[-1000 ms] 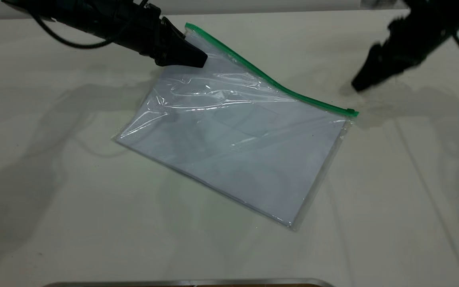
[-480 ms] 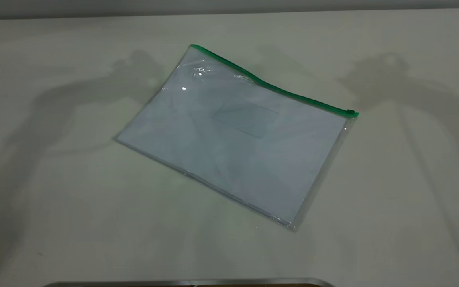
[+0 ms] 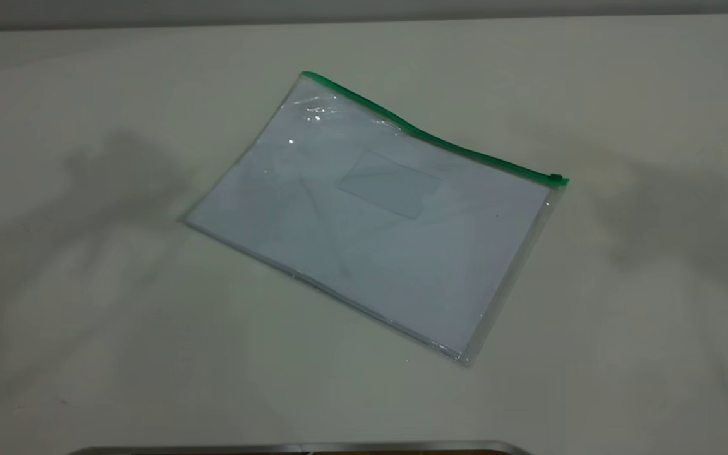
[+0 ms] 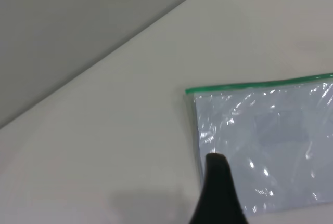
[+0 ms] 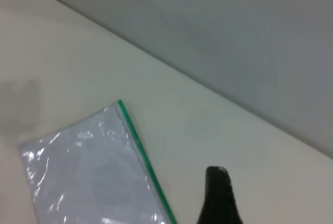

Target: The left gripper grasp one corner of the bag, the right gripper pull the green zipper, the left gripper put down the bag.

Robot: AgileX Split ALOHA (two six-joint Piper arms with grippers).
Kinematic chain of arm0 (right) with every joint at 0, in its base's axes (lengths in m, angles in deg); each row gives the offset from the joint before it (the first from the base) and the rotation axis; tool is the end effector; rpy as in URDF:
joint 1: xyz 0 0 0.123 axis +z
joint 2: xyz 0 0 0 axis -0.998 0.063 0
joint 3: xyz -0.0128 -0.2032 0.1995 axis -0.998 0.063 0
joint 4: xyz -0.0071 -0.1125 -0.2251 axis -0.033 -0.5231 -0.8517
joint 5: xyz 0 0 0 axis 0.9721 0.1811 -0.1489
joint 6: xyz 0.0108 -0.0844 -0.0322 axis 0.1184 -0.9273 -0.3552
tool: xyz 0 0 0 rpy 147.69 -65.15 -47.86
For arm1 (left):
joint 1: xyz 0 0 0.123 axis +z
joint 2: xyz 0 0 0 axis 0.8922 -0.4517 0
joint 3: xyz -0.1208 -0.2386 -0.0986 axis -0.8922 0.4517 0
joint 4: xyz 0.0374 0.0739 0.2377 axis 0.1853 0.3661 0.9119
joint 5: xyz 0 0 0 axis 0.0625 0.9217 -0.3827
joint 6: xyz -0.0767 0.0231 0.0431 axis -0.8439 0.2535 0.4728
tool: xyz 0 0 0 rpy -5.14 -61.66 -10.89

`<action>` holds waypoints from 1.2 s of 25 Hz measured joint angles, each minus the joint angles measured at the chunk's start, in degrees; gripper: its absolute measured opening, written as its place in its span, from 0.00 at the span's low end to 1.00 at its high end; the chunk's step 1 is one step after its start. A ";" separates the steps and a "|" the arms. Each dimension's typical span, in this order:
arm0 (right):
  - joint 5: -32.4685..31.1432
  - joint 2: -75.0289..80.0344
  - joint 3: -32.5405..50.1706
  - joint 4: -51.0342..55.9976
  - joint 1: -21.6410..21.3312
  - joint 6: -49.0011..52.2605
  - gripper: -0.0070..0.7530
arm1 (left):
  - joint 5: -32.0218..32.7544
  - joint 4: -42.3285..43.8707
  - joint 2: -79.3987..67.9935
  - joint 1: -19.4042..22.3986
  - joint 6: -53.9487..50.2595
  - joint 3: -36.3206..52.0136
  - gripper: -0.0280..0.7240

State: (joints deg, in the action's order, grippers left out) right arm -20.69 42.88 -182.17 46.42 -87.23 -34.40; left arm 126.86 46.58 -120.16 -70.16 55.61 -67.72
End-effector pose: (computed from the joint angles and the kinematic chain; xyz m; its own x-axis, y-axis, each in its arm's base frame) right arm 0.2843 0.0347 0.4545 -0.4387 -0.3420 -0.8310 -0.5359 0.8419 -0.0636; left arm 0.3446 -0.0720 0.4241 -0.5122 0.3972 -0.7615 0.5651 0.8235 0.0495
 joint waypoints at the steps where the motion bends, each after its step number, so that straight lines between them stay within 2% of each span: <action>1: -1.38 -1.80 0.00 -0.91 0.00 1.42 0.77 | 1.03 0.88 1.85 0.00 -1.20 0.00 0.85; 6: -7.02 -9.93 0.00 -2.98 0.00 5.08 0.77 | 8.25 4.88 8.93 0.00 -8.02 0.05 0.83; 8: -9.95 -12.95 0.60 -2.91 0.00 6.09 0.77 | 8.47 5.81 11.46 0.00 -10.39 0.15 0.82; 11: -11.66 -18.61 5.06 -1.92 0.00 7.88 0.77 | 8.52 7.17 14.79 0.00 -13.62 0.27 0.82; 15: -11.66 -28.03 15.42 0.62 0.00 9.03 0.77 | 8.52 9.63 20.76 0.00 -16.94 3.41 0.82; 23: -11.66 -52.91 36.21 3.05 0.00 10.52 0.77 | 8.52 10.81 42.99 0.00 -19.08 24.64 0.82; 30: -11.66 -70.18 44.93 0.77 0.00 13.65 0.77 | 8.52 10.83 64.06 0.00 -19.19 42.96 0.82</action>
State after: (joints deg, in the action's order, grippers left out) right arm -32.35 -27.30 -137.25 47.19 -87.23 -20.75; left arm 135.38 57.41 -56.10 -70.16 36.42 -24.76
